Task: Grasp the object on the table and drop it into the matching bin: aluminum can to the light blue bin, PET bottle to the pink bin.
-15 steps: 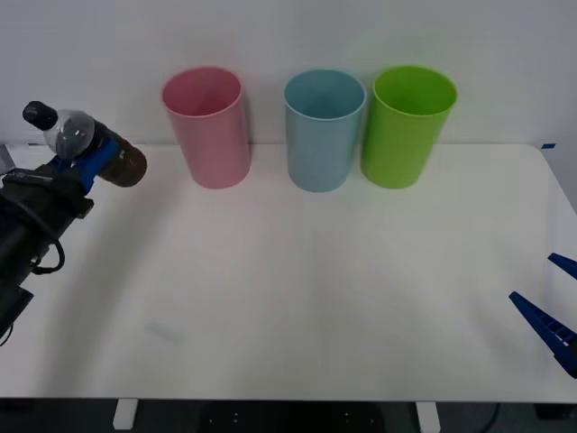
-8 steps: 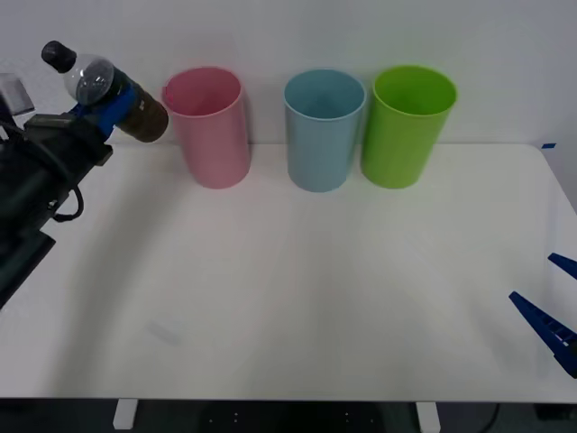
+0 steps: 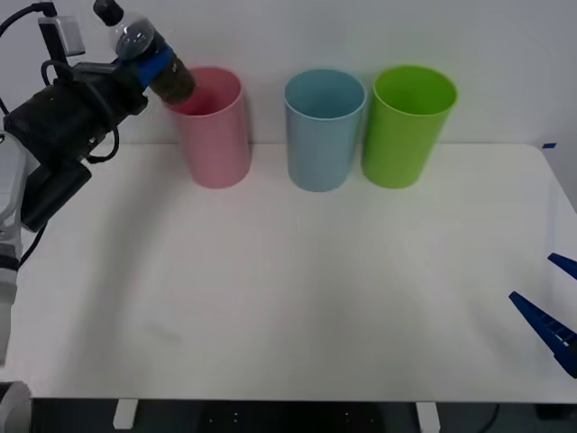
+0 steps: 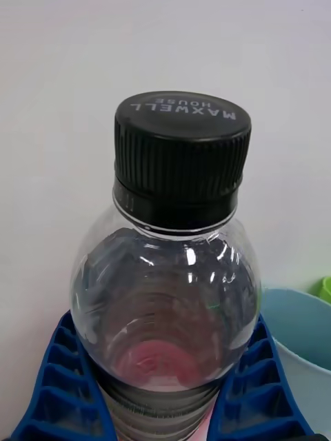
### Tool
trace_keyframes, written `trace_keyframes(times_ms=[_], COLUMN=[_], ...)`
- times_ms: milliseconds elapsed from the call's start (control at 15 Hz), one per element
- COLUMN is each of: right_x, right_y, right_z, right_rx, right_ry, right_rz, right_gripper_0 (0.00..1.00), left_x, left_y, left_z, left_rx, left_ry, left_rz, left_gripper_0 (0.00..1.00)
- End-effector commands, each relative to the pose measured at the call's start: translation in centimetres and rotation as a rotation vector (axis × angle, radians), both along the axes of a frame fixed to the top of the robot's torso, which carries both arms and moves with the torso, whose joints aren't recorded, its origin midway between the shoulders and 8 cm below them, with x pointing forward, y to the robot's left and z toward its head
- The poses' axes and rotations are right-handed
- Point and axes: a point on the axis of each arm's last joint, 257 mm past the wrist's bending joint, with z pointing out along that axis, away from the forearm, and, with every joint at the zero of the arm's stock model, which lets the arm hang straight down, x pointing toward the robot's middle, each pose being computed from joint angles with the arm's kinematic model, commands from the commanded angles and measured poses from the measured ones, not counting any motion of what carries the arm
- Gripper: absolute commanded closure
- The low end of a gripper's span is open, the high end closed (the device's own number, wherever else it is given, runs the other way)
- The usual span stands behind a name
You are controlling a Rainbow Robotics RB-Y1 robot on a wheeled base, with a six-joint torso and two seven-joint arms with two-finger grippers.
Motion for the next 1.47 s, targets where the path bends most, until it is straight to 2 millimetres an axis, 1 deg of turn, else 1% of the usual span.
trace_keyframes(times_ms=[67,333,533,733,933,1000,1067,1133,1467], right_x=[0.0,0.0,0.0,0.0,0.0,0.0,0.0,0.0,0.0], right_y=[0.0,0.0,0.0,0.0,0.0,0.0,0.0,0.0,0.0], right_z=[0.0,0.0,0.0,0.0,0.0,0.0,0.0,0.0,0.0], right_rx=[0.0,0.0,0.0,0.0,0.0,0.0,0.0,0.0,0.0], right_ry=[0.0,0.0,0.0,0.0,0.0,0.0,0.0,0.0,0.0], right_rz=[0.0,0.0,0.0,0.0,0.0,0.0,0.0,0.0,0.0], right_gripper_0=[0.0,0.0,0.0,0.0,0.0,0.0,0.0,0.0,0.0], left_x=[2.2,5.0,6.3,6.5,6.5,6.5,6.5,6.5,6.2], left_y=[-1.0,-2.3,-3.0,-3.3,-3.2,-3.2,-3.4,-3.4,-3.9], left_z=[0.2,0.5,0.8,0.4,0.5,0.5,0.5,0.6,0.3], left_rx=[0.035,0.091,0.118,0.121,0.123,0.124,0.122,0.117,0.101], left_ry=[0.018,0.04,0.044,0.045,0.041,0.039,0.039,0.037,0.039], left_rz=[0.002,0.017,0.04,0.054,0.058,0.058,0.054,0.052,0.035], left_gripper_0=[1.0,1.0,1.0,1.0,0.99,0.93,0.75,0.01,0.0])
